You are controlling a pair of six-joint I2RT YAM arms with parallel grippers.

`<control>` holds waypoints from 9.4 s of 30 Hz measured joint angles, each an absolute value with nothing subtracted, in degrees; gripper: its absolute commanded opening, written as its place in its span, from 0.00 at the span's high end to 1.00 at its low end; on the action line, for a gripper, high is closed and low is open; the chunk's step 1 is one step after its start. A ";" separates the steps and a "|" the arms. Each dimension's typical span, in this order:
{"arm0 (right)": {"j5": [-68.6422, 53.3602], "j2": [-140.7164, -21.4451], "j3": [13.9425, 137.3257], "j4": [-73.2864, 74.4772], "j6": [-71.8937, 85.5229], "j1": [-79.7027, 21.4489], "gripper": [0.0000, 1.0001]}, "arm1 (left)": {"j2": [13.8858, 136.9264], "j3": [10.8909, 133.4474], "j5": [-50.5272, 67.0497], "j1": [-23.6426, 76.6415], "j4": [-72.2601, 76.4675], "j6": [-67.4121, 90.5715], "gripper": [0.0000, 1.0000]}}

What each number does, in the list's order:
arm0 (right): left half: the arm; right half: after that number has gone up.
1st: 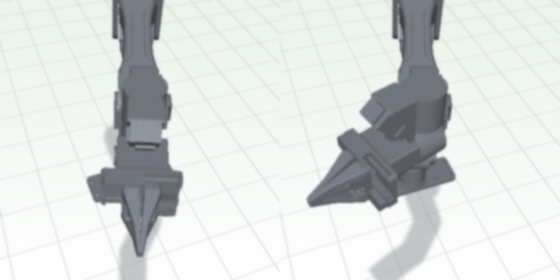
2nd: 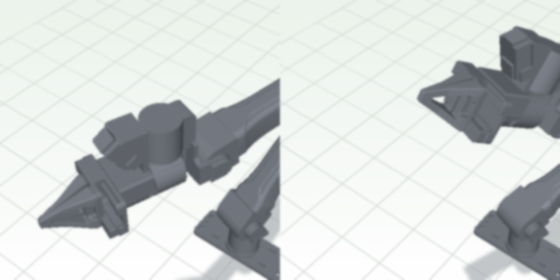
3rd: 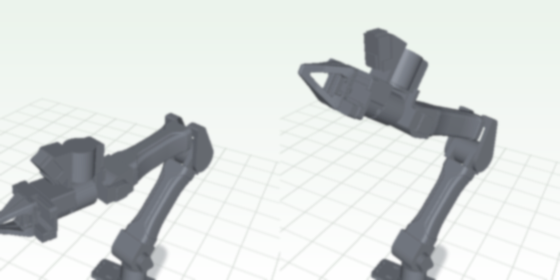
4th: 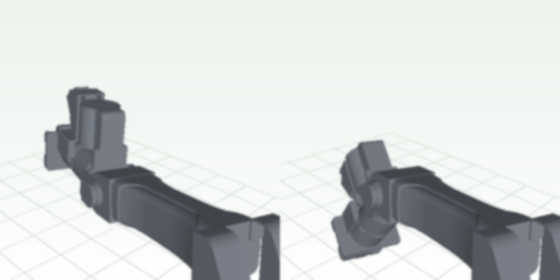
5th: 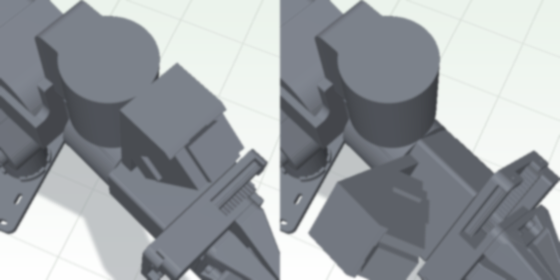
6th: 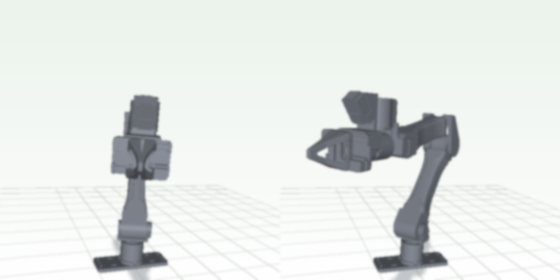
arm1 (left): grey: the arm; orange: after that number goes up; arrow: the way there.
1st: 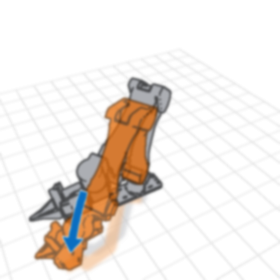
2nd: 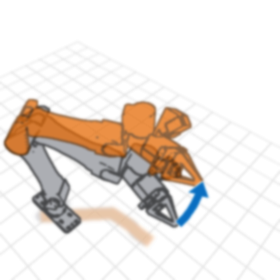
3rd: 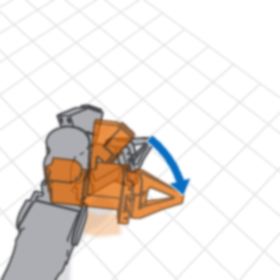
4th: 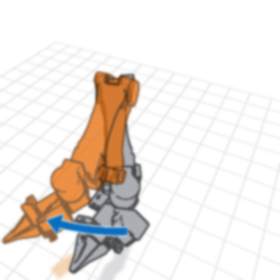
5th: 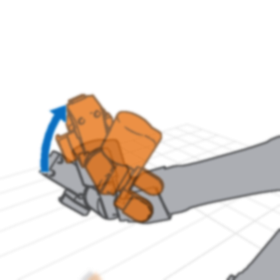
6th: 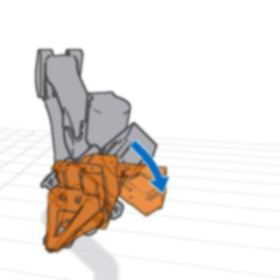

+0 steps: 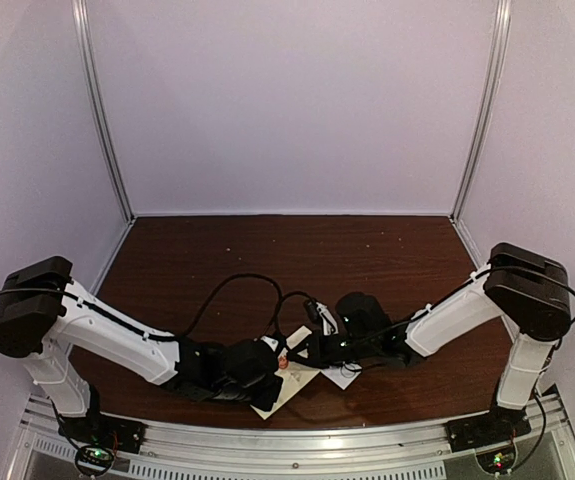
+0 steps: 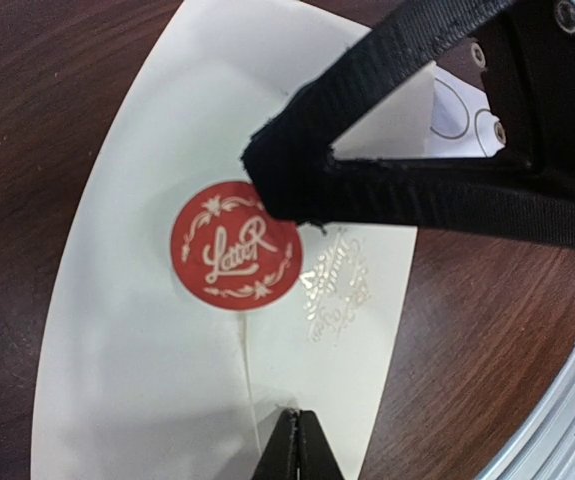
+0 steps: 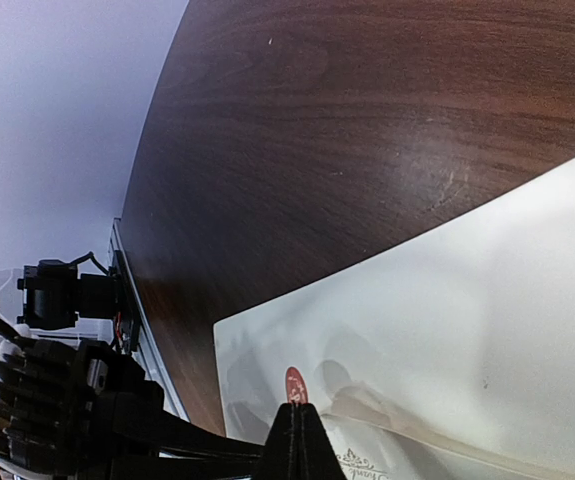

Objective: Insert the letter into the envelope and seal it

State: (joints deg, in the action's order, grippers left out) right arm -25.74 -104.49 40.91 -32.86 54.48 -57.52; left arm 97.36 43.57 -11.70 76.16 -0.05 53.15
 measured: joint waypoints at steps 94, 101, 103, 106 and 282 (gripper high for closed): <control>-24.36 -109.95 40.42 -36.67 55.86 -56.75 1.00 | 94.76 45.47 -14.06 71.11 0.03 54.15 0.95; -24.36 -109.95 40.42 -36.67 55.90 -56.75 1.00 | 97.78 47.44 -13.96 69.56 1.65 54.04 0.97; -24.36 -109.95 40.42 -36.67 55.92 -56.75 1.00 | 98.91 48.18 -13.85 69.30 2.04 53.91 0.98; -24.36 -109.95 40.45 -36.64 55.92 -56.75 1.00 | 100.12 49.15 -13.67 69.08 2.55 53.63 0.98; -20.75 -109.03 47.70 -21.56 53.98 -57.91 1.00 | 99.79 45.56 -12.56 68.86 5.10 56.82 1.00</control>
State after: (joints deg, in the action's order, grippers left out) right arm -20.75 -109.03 47.70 -21.56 53.98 -57.91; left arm 99.79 45.56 -12.56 68.86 5.10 56.82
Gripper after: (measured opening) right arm 0.003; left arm 0.002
